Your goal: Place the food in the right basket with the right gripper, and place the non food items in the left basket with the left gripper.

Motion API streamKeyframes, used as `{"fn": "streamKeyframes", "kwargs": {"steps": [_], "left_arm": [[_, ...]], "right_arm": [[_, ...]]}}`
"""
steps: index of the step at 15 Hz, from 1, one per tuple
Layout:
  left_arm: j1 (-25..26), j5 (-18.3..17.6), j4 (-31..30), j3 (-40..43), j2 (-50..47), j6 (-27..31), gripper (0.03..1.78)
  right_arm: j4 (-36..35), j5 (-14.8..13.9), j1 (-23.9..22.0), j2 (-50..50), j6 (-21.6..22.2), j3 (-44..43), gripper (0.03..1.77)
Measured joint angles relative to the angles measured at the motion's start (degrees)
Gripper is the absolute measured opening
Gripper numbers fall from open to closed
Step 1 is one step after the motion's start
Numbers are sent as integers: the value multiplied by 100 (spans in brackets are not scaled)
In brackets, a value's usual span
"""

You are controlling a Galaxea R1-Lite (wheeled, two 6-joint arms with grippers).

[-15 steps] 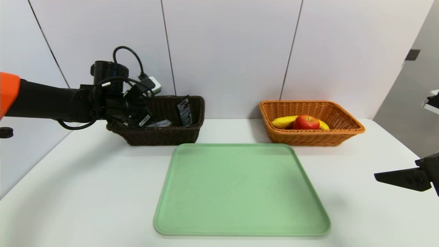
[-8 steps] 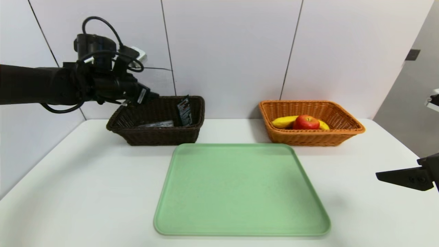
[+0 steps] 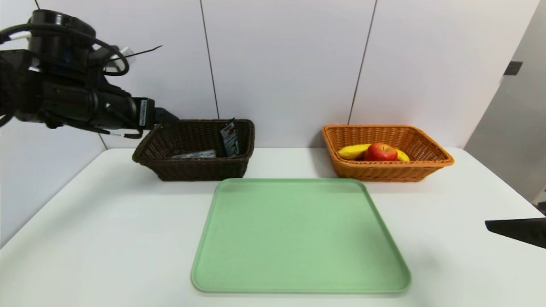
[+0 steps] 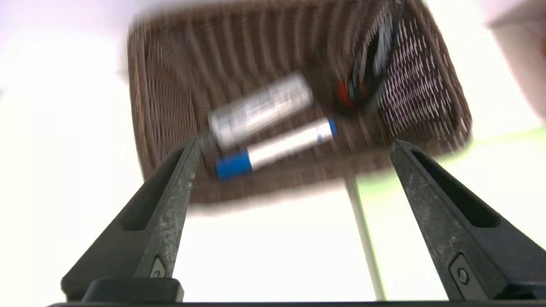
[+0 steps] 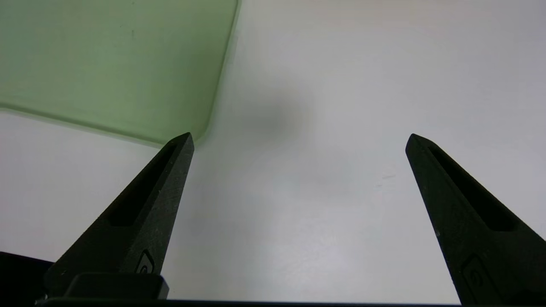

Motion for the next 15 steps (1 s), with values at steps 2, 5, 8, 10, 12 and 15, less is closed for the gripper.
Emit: {"fn": "streamKeyframes", "kwargs": {"steps": [2,5,8,10,12,15], "left_arm": [[-41,13,137,825,-870,-69,162],[-80,28,234,1947,-2287,-94,165],[-96,229,273,3057,-3534,-11,167],[-94,458,278,3661,-4214,50,167],[-46,519,283,4091,-4746,77,167],[179,583,446,4623,-5454,193,168]], "right_arm": [[0,-13,-2,-391,0,208,171],[2,-2,-79,-1162,-9,567,171],[11,27,-256,-1855,-179,892,171],[16,48,-455,-2233,-310,1052,171],[24,59,-694,-2570,-343,1223,171],[35,91,-992,-3088,-367,1532,171]]}}
